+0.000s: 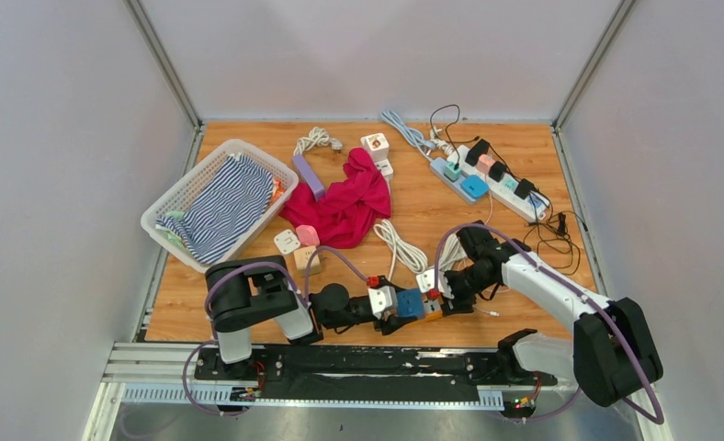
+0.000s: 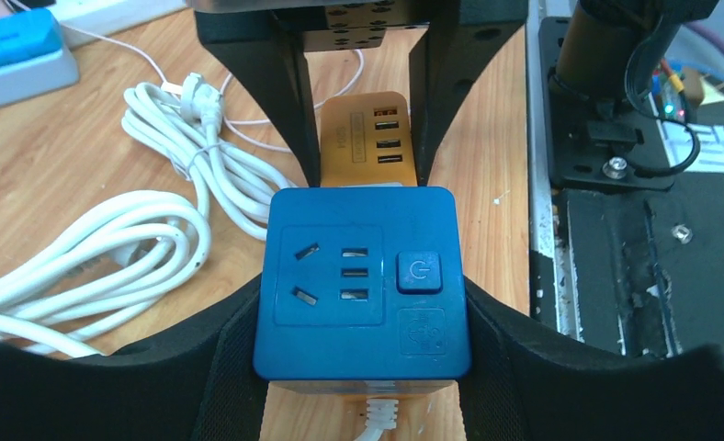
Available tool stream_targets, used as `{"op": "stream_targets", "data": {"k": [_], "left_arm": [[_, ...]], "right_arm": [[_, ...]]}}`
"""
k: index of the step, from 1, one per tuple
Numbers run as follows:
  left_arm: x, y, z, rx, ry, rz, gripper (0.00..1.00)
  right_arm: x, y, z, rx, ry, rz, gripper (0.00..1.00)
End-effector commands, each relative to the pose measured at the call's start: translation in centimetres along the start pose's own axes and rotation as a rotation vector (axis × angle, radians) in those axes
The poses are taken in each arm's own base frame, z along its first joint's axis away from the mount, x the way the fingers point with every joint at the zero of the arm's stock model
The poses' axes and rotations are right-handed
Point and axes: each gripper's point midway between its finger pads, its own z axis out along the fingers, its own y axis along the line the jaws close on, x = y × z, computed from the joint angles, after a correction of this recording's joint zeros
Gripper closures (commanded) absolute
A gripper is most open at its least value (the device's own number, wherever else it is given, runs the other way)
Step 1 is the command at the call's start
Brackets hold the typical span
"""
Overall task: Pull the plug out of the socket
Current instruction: Remove the plug from the socket.
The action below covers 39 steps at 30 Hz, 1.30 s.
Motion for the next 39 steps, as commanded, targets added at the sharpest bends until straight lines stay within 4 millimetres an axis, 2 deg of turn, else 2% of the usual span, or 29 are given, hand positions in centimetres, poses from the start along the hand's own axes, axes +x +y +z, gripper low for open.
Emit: {"op": "stream_targets", "data": {"k": [1,3,7,10,14,18,20,22,25,29,32,36,37,39], "left_arm": [[-2.4,0.9,-0.3,-0.023,-0.070,0.182,1.00],[-2.6,0.4,0.0,-0.005,-0.074,0.122,1.00],[-2.7,-0.8,1.0,0.046,-0.085,-0.192,1.00],[-3.1,-1.7,1.3,0.117,-0.091,-0.303,1.00],[-3.4,-1.1,0.7,0.081,-0.094,-0.213,1.00],[-1.1,0.4,0.2,-0.051,0.041,0.062,1.00],[-0.3,0.9,0.2,-0.078,0.104,0.112,1.00],[-0.1,1.1,0.3,-0.090,0.123,0.095,1.00],[-0.6,0.5,0.6,-0.085,0.085,-0.024,1.00],[-3.2,-1.3,1.1,0.018,-0.062,-0.242,1.00],[-4.3,-1.5,0.8,0.041,-0.129,-0.275,1.00],[-2.6,-0.2,0.9,-0.052,-0.029,-0.136,1.00],[-1.3,0.2,0.7,-0.080,0.043,-0.070,1.00],[-0.1,0.9,0.6,-0.127,0.140,0.058,1.00]], "right_arm": [[0.2,0.9,0.1,-0.044,0.025,0.006,0.82],[0.3,0.8,0.1,-0.046,0.030,0.015,0.86],[0.3,0.7,0.1,-0.047,0.036,0.030,0.94],[0.3,0.7,0.1,-0.044,0.033,0.031,0.98],[0.3,0.6,0.1,-0.041,0.032,0.031,1.00],[0.3,0.6,0.1,-0.042,0.035,0.037,1.00],[0.3,0.6,0.1,-0.041,0.035,0.040,1.00],[0.4,0.6,0.1,-0.042,0.038,0.042,1.00],[0.5,0.6,0.1,-0.042,0.043,0.045,1.00],[0.6,0.6,0.1,-0.041,0.047,0.050,1.00],[0.6,0.6,0.1,-0.040,0.049,0.051,1.00],[0.6,0.6,0.1,-0.038,0.050,0.052,1.00],[0.6,0.6,0.1,-0.038,0.049,0.052,1.00],[0.6,0.6,0.1,-0.039,0.051,0.053,1.00]]}}
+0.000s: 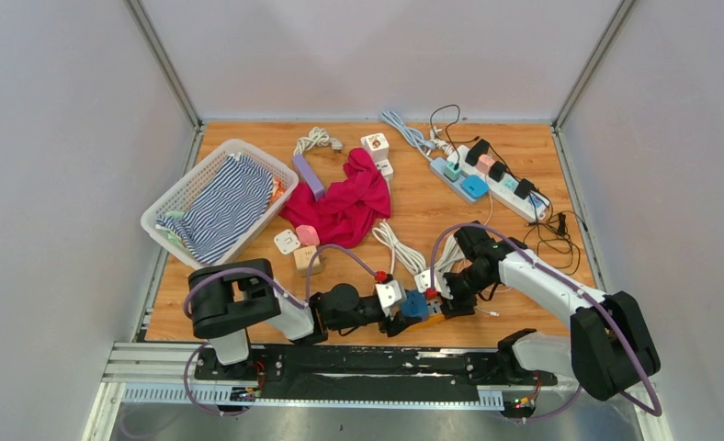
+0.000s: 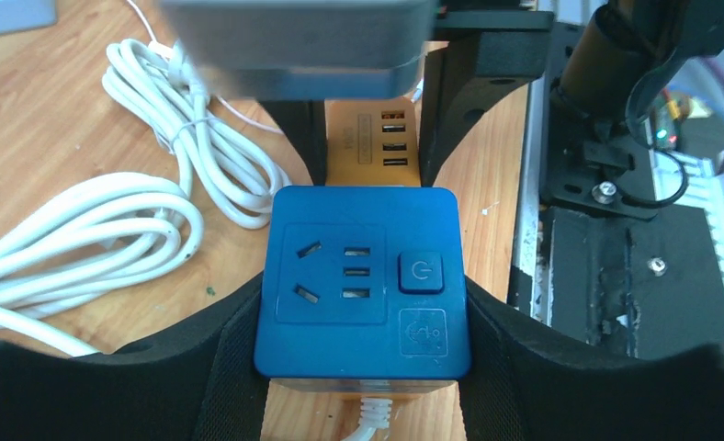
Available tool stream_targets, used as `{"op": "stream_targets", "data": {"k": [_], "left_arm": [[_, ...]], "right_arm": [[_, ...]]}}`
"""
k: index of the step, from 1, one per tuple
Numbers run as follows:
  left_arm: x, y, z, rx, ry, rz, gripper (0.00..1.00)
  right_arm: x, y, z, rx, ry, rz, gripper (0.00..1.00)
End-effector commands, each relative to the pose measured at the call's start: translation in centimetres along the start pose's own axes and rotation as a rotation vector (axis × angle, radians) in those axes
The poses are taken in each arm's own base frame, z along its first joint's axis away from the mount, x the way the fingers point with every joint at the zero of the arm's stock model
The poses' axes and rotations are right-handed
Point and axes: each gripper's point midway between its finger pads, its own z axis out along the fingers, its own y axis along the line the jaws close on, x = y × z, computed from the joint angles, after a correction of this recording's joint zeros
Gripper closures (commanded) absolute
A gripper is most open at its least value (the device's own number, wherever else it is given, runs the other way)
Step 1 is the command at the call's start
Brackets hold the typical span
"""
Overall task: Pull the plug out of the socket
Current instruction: Remove the plug from the socket.
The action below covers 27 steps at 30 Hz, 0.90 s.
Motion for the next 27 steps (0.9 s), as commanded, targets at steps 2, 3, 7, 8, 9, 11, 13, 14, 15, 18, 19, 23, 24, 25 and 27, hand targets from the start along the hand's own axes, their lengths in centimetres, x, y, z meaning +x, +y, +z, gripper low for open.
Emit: {"op": "stream_targets", "data": {"k": [2,3,7,8,9,11,13,14,15,18,19,23,24,25,27], "left_arm": [[0.0,1.5,0.1,-0.114,0.103,0.210,1.00],[0.0,1.4,0.0,-0.113,0.103,0.205,1.00],[-0.4,0.1,0.4,-0.062,0.077,0.115,1.00],[-1.0,-0.4,0.6,-0.045,0.049,0.076,1.00],[-1.2,-1.1,0.6,-0.016,0.037,0.043,1.00],[-2.3,-1.9,0.8,0.019,-0.011,-0.014,1.00],[-2.8,-2.4,0.8,0.037,-0.028,-0.056,1.00],[-3.0,-2.5,0.8,0.039,-0.033,-0.067,1.00],[-3.0,-2.4,0.9,0.032,-0.030,-0.065,1.00],[-2.1,-1.0,0.9,-0.039,0.028,0.005,1.00],[-1.7,-0.4,0.8,-0.076,0.053,0.064,1.00],[-0.6,0.8,0.4,-0.165,0.125,0.264,1.00],[-0.6,0.9,0.4,-0.166,0.125,0.268,1.00],[-0.7,0.8,0.4,-0.163,0.121,0.258,1.00],[-1.0,0.0,0.5,-0.135,0.106,0.213,1.00]], "right_arm": [[0.0,0.0,0.0,-0.010,0.016,-0.002,1.00],[0.0,0.0,0.0,-0.010,0.017,-0.001,1.00],[0.1,0.0,0.0,-0.011,0.019,0.002,1.00],[0.1,0.0,0.0,-0.010,0.019,0.001,1.00],[0.1,0.0,0.0,-0.010,0.019,0.001,1.00],[0.1,0.1,0.0,-0.011,0.019,0.002,1.00],[0.1,0.1,0.0,-0.012,0.019,0.003,1.00],[0.1,0.1,0.0,-0.012,0.019,0.004,1.00],[0.1,0.1,0.0,-0.014,0.020,0.005,1.00],[0.1,0.1,0.0,-0.014,0.018,0.007,1.00],[0.1,0.1,0.0,-0.015,0.018,0.007,1.00],[0.1,0.1,0.1,-0.015,0.019,0.008,1.00],[0.1,0.1,0.0,-0.016,0.019,0.008,1.00],[0.2,0.1,0.0,-0.016,0.021,0.010,1.00],[0.2,0.1,0.1,-0.016,0.021,0.010,1.00]]}}
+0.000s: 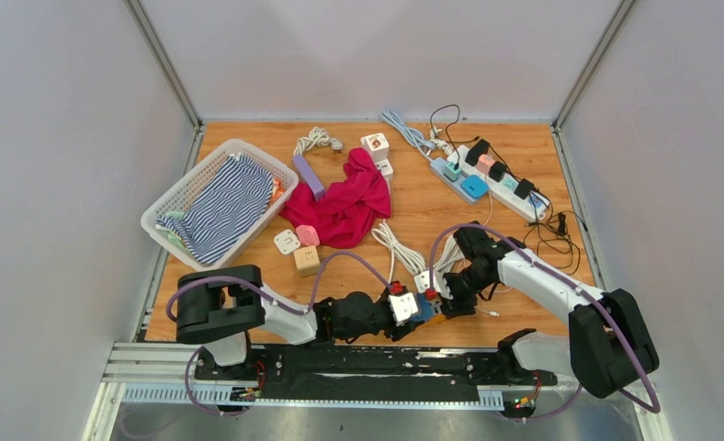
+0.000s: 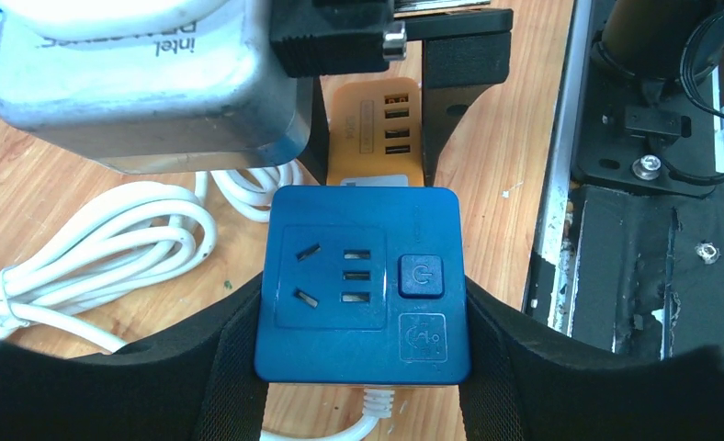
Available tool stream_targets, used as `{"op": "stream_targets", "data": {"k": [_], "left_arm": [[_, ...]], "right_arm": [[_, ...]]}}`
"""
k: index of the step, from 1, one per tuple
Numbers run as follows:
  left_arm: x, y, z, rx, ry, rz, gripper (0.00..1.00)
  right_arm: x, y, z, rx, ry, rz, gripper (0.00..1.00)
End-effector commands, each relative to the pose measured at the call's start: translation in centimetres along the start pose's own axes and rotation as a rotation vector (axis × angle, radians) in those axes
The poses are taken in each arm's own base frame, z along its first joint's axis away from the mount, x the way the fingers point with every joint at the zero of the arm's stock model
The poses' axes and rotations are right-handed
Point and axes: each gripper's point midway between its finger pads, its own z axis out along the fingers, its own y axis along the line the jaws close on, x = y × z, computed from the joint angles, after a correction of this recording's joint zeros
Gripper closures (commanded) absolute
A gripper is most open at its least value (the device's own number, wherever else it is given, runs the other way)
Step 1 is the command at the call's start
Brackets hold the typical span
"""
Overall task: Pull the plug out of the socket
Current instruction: Remove the plug from the socket.
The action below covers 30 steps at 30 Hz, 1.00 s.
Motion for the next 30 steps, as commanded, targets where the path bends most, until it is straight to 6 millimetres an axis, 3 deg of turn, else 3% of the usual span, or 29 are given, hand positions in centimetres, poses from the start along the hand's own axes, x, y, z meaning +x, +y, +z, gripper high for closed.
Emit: {"op": "stream_targets", "data": {"k": [1,7,17,26,30], "left_arm": [[-1.2,0.3,-0.1,-0.019,-0.015,0.005,1.00],[-3.4,-2.2,0.1,0.101,-0.067,-0.115,1.00],[-3.0,-0.1,-0.4,0.006,-0.038,-0.013,1.00],[-5.0,-1.8,0.0,0.079,-0.079,-0.167,1.00],[-5.3,-1.8,-0.1,0.082,-0.089,-0.145,1.00]], "right_arm": [[-0.3,0.1,0.0,-0.011,-0.001,0.010,1.00],[-0.3,0.1,0.0,-0.010,0.000,0.013,1.00],[-0.3,0.2,0.0,-0.011,0.000,0.015,1.00],[-0.3,0.2,0.0,-0.013,0.001,0.016,1.00],[-0.3,0.2,0.0,-0.013,0.001,0.018,1.00]]}}
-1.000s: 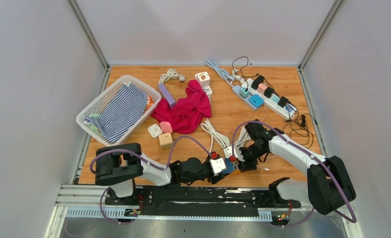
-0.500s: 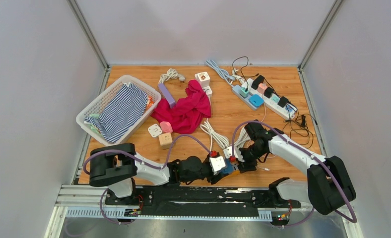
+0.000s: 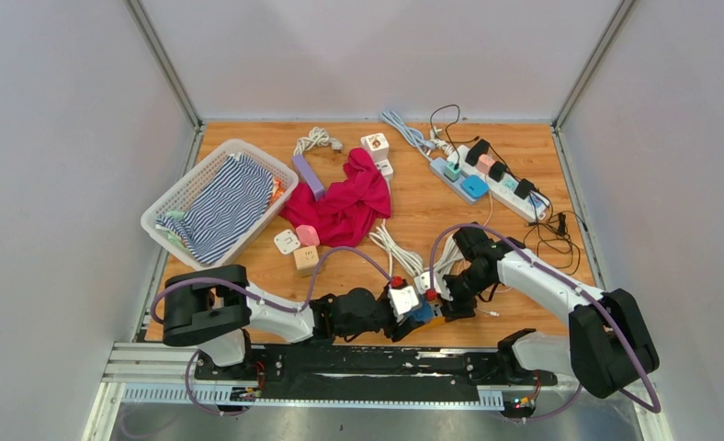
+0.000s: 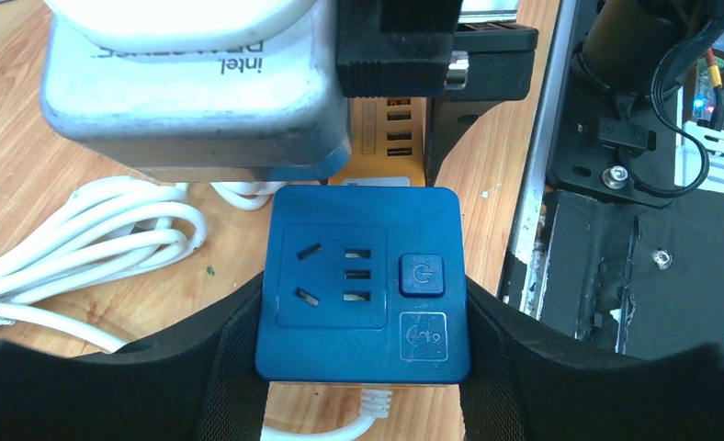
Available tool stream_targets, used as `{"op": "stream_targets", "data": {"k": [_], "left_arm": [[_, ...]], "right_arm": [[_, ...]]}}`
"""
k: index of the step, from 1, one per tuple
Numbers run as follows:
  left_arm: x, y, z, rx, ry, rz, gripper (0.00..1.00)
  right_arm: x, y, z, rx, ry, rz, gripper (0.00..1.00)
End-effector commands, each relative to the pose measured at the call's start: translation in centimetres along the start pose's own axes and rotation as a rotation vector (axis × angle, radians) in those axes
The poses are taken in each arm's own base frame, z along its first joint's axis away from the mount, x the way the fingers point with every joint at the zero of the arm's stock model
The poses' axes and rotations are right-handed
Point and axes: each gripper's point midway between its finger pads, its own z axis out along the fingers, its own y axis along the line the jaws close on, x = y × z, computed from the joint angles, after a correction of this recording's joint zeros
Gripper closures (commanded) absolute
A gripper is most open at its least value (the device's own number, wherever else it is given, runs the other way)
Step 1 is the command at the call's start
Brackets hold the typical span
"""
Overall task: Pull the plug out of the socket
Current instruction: Remove the plug from the socket.
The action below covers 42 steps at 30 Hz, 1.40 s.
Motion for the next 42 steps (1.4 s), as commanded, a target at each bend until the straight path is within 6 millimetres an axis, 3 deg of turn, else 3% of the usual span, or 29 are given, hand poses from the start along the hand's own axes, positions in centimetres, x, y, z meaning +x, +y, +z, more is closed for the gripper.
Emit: {"op": "stream_targets", "data": {"k": [1,6,9,17,20,25,28,36,42], "left_arm": [[-4.3,-1.2,0.1,0.052,-0.124,-0.019,1.00],[-2.8,0.4,-0.2,-0.012,-0.090,0.134,1.00],[-2.9,0.6,-0.3,-0.024,-0.092,0.103,1.00],[-5.0,-2.4,0.2,0.099,-0.137,-0.122,1.00],[-4.8,-2.3,0.1,0.107,-0.138,-0.023,1.00],[-2.1,0.3,0.2,-0.032,-0.069,0.239,1.00],[-2.7,0.0,0.3,-0.028,-0.084,0.188,1.00],[-4.9,-3.4,0.1,0.122,-0.135,-0.104,1.00],[-3.8,-1.7,0.1,0.010,-0.106,0.065,1.00]], "right_arm": [[0.3,-0.3,-0.2,0.008,0.028,0.011,1.00],[0.3,-0.3,-0.2,0.008,0.028,0.012,1.00],[0.3,-0.4,-0.2,0.008,0.029,0.011,1.00],[0.4,-0.3,-0.1,0.004,0.031,0.015,1.00],[0.3,-0.3,-0.1,0.006,0.030,0.015,1.00],[0.3,-0.3,-0.1,0.005,0.031,0.016,1.00],[0.4,-0.3,-0.1,0.006,0.031,0.016,1.00],[0.4,-0.4,-0.2,0.007,0.034,0.018,1.00],[0.4,-0.4,-0.2,0.008,0.036,0.022,1.00]]}}
